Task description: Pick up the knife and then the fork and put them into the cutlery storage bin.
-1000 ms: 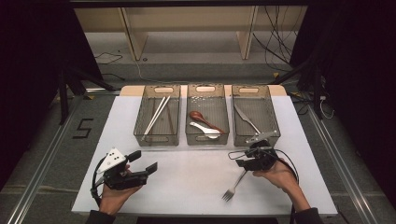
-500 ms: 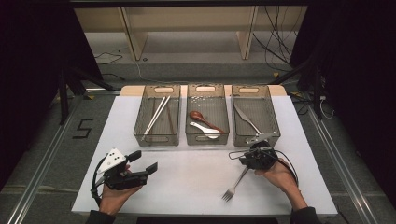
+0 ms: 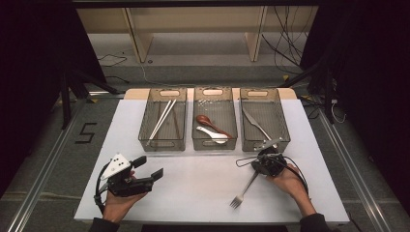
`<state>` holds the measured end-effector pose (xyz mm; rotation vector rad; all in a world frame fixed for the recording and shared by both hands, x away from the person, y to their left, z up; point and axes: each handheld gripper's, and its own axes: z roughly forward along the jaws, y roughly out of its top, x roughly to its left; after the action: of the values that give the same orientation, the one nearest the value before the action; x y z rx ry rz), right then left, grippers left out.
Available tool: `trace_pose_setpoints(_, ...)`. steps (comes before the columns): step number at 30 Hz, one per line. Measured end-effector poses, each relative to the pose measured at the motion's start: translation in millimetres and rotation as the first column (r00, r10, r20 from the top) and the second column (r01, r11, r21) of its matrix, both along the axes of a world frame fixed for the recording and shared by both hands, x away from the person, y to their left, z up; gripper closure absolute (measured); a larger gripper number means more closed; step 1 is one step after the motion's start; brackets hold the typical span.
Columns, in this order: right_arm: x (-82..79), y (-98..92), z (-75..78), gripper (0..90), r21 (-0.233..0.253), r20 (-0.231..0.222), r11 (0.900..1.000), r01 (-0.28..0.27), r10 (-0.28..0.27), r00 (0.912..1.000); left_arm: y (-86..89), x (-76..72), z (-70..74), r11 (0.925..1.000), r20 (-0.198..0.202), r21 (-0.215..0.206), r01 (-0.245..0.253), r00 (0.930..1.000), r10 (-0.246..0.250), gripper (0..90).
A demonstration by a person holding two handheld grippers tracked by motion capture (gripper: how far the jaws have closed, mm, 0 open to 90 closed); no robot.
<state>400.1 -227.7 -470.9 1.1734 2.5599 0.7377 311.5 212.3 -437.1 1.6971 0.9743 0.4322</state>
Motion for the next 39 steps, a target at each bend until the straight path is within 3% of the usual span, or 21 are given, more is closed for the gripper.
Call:
trace_pose_setpoints(11,-2.5,-5.4,1.7,90.0,-0.012,-0.017,1.000,0.010,-0.011,0.9998,0.4,-0.1,0.1,1.0000,0.000,-0.002,-0.001,1.0000,0.001,18.8)
trace_pose_setpoints(21,-10.8,-11.3,4.8,90.0,-0.058,-0.038,0.998,0.015,-0.017,0.9991,0.8,-0.4,0.4,1.0000,0.001,-0.002,-0.002,1.0000,0.002,18.8)
trace_pose_setpoints(39,-43.7,-31.4,9.6,90.0,-0.099,-0.093,0.995,0.008,-0.017,0.9956,-0.2,-0.3,0.0,1.0000,-0.002,0.003,0.000,1.0000,0.000,18.8)
